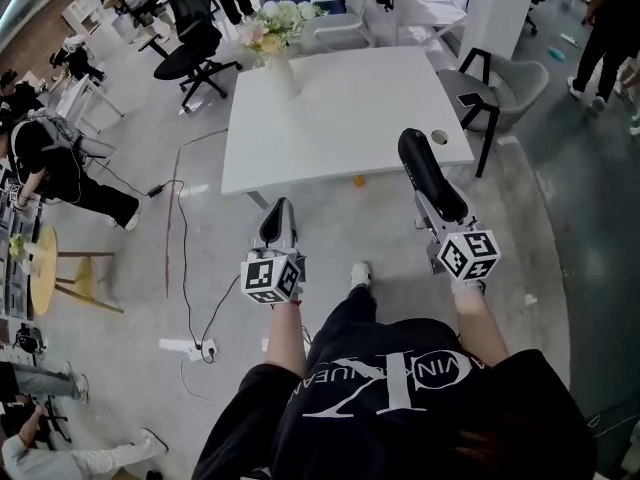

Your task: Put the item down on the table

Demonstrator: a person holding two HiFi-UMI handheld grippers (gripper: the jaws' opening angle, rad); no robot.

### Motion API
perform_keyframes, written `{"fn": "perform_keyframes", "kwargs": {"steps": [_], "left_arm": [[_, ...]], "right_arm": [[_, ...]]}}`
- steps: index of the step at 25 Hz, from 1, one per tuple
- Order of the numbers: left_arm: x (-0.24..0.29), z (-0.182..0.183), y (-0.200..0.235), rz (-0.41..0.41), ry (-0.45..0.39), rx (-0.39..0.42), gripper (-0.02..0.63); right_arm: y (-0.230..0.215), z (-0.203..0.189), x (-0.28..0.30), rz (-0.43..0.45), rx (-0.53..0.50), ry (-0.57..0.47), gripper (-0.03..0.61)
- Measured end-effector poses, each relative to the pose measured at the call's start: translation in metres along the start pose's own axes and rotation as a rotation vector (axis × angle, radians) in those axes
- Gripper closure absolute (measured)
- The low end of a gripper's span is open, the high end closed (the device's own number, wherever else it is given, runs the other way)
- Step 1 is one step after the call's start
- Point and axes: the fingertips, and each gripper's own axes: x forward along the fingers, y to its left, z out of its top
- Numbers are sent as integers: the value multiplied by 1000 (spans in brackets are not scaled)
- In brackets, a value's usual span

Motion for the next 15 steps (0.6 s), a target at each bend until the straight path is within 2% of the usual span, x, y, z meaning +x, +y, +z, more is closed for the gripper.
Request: {"fn": "perform_keyframes", "kwargs": {"steps": [8, 15], "left_arm": [[85, 5, 20, -44, 1, -41, 601], [135, -10, 39, -63, 48, -66, 601]], "right_arm": [[-31, 7, 63, -3, 8, 25, 307], [-55, -5, 108, -27, 44, 76, 307]]}}
